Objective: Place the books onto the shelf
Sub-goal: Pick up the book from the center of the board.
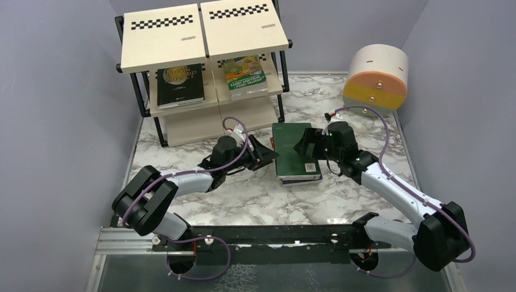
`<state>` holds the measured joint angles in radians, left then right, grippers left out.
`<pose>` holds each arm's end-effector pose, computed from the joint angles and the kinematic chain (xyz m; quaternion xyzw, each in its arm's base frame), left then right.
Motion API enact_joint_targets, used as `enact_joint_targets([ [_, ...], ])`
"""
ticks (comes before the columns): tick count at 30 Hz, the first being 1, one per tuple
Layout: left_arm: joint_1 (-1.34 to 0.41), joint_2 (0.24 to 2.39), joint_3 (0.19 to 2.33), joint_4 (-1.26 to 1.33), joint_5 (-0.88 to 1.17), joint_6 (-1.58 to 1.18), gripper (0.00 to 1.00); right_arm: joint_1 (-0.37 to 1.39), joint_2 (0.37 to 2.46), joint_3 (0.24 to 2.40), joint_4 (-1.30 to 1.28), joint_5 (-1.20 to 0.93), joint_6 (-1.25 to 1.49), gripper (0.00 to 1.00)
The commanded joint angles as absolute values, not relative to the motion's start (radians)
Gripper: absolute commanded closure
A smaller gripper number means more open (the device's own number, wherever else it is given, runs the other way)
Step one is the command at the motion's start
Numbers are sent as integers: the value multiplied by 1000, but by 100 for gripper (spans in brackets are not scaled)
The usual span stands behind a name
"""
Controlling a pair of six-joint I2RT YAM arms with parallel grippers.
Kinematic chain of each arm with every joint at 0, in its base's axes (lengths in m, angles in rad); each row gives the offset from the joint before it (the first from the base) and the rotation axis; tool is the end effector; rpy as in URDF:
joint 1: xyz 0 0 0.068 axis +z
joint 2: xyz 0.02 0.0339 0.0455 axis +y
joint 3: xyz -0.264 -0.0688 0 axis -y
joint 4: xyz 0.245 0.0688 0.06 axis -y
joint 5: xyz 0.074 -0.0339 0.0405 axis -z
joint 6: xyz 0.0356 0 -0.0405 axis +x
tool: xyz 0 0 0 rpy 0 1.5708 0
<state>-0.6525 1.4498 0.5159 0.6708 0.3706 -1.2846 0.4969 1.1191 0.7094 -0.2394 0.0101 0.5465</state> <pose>0.2191 -0.1836 0.1864 -0.1360 0.7764 -0.5755 0.2182 0.2118 0.1144 0.2422 0.0245 0.8953 0.2177 0.3878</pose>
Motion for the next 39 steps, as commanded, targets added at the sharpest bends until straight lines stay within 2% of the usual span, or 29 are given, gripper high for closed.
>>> enact_joint_targets([
  [1,-661,1467,540,717,343,-1282,54,495,1129,687,-208,-33,560,3],
  [19,-677,1527,566,734,355,-1282,54,495,1117,705,-292,113,567,3],
  [39,-683,1551,567,768,370,-1302,54,495,1115,687,-169,-114,478,7],
])
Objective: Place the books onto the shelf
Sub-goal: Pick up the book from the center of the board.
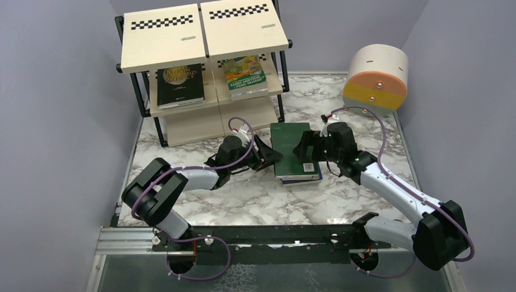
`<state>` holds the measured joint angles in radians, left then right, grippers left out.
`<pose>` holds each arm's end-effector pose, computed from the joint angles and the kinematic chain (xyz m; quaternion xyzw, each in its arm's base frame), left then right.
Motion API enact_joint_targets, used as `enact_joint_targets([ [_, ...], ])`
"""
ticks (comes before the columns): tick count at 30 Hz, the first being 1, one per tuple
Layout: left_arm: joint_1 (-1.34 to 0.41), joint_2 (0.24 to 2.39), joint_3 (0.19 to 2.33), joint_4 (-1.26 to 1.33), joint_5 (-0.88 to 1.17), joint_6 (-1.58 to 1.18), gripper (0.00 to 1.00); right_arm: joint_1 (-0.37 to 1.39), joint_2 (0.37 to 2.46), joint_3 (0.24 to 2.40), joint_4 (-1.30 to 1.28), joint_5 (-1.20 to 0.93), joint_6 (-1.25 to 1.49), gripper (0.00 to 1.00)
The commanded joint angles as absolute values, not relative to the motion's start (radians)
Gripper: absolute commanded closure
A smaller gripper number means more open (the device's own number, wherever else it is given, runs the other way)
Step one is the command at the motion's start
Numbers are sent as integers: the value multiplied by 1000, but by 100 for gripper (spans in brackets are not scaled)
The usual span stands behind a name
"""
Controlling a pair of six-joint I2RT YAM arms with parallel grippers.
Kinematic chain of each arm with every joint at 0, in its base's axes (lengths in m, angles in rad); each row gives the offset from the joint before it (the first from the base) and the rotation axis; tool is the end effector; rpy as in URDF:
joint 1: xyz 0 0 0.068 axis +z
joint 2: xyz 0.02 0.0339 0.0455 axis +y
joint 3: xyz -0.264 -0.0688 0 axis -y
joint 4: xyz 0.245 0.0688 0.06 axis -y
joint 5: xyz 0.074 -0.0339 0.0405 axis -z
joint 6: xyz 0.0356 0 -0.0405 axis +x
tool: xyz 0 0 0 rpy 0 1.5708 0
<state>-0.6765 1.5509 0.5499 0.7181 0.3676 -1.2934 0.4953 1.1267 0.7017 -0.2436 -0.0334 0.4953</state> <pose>0.2262 -0.1980 0.1736 -0.1341 0.7825 -0.5726 0.2046 0.2110 0.1154 0.2376 -0.0073 0.8998 0.2204 0.3764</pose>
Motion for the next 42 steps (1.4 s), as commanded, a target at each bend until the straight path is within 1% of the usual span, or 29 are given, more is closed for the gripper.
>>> enact_joint_targets([
  [1,-683,1550,563,772,373,-1305,54,495,1116,685,-164,-123,477,7],
  [16,-686,1464,452,781,373,-1321,54,495,1123,673,-101,-202,468,8],
  [29,-686,1495,472,804,386,-1319,55,495,1150,658,-41,-307,449,8],
  [35,-687,1489,457,820,379,-1326,64,495,1161,648,-10,-365,442,7],
  [38,-687,1485,453,835,381,-1332,72,495,1168,647,-4,-380,438,8],
  [42,-687,1476,448,843,380,-1336,85,495,1165,646,-3,-370,441,7],
])
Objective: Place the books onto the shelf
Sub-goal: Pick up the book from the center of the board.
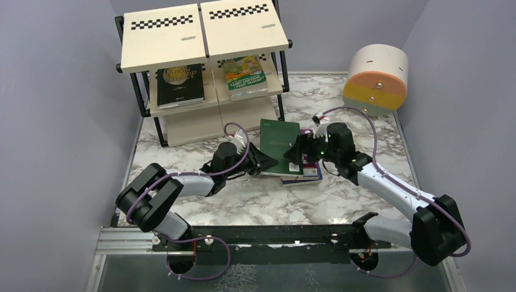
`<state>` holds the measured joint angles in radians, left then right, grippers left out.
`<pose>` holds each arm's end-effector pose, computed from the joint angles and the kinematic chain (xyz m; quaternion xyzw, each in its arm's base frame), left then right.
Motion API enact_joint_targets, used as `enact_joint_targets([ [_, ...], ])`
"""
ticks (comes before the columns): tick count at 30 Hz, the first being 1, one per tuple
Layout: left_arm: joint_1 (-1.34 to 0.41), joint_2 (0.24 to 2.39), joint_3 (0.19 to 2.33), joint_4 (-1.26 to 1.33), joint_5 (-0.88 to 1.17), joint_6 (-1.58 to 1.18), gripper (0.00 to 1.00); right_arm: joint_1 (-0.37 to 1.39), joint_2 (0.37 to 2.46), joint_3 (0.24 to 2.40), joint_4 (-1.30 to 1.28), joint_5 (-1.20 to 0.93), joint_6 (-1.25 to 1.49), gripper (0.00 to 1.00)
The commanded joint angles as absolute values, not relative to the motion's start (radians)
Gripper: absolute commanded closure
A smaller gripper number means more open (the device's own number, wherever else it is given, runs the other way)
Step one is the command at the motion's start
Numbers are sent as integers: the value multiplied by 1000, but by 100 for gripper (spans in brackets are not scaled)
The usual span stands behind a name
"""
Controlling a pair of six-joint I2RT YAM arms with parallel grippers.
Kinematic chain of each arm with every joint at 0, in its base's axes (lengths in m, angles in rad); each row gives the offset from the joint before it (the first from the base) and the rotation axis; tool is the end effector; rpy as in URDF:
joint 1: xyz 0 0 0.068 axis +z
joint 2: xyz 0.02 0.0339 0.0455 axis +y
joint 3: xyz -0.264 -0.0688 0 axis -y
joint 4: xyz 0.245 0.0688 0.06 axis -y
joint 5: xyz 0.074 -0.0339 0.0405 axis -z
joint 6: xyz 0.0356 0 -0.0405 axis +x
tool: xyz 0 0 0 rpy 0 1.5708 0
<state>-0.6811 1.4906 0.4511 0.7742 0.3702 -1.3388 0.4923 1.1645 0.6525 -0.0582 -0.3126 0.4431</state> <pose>0.2080 -0.1851 0.1677 -0.1464 0.7751 -0.5833 0.1937 0.2147 0.1276 0.2301 -0.0960 0.8646 0.3355 0.3614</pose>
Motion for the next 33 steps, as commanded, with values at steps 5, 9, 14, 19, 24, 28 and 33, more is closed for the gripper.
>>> enact_joint_targets([
  [5,-687,1430,431,850,377,-1355,100,495,1116,661,-79,-190,466,6],
  [9,-686,1358,412,850,389,-1377,100,495,1062,678,-116,-71,462,6],
  [14,-687,1241,360,829,398,-1416,100,495,1002,726,-164,30,437,6],
  [19,-687,1065,321,716,376,-1423,100,495,966,788,-215,80,403,6],
  [24,-689,859,349,510,345,-1392,100,495,928,817,-241,86,394,6],
  [28,-690,752,376,379,334,-1373,100,495,905,831,-250,74,391,6],
  [33,-691,636,435,199,302,-1329,100,495,887,840,-260,52,388,6],
])
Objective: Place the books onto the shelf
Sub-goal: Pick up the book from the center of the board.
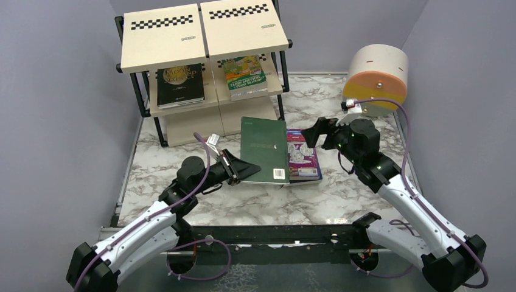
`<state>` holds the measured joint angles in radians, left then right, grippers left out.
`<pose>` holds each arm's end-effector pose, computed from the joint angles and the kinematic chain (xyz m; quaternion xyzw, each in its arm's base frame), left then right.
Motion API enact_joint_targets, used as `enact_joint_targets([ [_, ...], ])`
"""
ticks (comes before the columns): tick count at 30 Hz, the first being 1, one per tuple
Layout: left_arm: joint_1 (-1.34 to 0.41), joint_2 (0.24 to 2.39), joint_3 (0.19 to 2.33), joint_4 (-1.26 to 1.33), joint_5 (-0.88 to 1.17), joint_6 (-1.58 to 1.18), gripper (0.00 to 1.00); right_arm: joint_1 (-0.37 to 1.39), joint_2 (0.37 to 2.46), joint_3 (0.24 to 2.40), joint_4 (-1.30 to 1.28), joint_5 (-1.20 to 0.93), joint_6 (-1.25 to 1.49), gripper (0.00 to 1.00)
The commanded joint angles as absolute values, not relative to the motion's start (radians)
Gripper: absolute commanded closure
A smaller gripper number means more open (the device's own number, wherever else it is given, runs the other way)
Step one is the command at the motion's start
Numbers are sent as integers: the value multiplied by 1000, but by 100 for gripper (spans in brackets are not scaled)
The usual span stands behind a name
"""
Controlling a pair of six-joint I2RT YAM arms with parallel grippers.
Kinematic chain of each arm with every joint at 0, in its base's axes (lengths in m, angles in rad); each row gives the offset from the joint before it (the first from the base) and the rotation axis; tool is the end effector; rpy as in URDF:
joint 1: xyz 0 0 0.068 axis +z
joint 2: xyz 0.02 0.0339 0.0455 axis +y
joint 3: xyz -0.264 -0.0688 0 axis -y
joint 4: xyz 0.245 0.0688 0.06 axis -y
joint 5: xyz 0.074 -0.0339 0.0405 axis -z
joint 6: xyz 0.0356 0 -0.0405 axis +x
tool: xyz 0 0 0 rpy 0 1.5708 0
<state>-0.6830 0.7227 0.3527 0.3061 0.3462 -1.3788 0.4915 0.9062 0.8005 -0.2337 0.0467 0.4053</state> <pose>0.1315 -0.1226 0.2486 -0.1342 0.7156 -0.6426 0.2387 0.1863 0.0979 0.3187 -0.0217 0.8160 0.2331 0.5286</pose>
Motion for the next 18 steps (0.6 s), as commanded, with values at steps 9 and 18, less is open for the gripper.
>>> enact_joint_targets([
  [9,-690,585,610,58,228,-1249,100,495,868,846,-271,15,388,6],
  [18,-691,736,700,250,184,-1283,100,495,833,848,-285,5,392,6],
])
